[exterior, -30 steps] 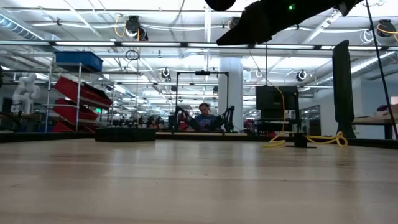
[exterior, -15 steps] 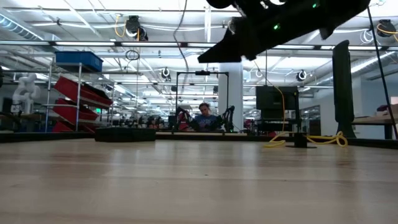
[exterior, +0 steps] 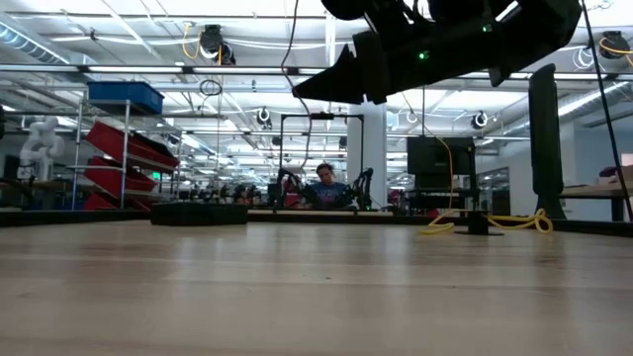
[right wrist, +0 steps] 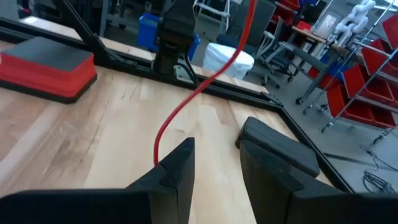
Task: Coil cords
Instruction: Coil the red wire onto the black spool
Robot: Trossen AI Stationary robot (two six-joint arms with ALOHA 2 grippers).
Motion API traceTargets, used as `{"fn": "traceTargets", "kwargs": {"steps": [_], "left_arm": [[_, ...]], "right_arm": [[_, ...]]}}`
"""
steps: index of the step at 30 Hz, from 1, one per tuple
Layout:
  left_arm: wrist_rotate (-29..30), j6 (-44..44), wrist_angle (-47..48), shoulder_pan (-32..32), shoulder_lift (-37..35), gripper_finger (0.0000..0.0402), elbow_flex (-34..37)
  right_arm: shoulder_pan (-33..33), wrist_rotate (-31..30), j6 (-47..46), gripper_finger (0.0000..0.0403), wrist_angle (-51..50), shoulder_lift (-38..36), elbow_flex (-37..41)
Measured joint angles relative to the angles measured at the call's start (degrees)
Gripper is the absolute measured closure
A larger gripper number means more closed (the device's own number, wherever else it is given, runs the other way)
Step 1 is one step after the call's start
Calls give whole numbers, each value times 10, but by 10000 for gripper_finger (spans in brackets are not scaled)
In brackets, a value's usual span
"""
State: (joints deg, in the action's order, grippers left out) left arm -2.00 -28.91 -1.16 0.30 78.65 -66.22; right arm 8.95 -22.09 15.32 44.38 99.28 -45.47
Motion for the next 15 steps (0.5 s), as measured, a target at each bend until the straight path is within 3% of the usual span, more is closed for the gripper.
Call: {"fn": "traceTargets", "kwargs": {"steps": [15], "left_arm": [[0,0,7,0,0,401,0]], "right_arm": [[9,0,-13,289,15,-1,0]]}}
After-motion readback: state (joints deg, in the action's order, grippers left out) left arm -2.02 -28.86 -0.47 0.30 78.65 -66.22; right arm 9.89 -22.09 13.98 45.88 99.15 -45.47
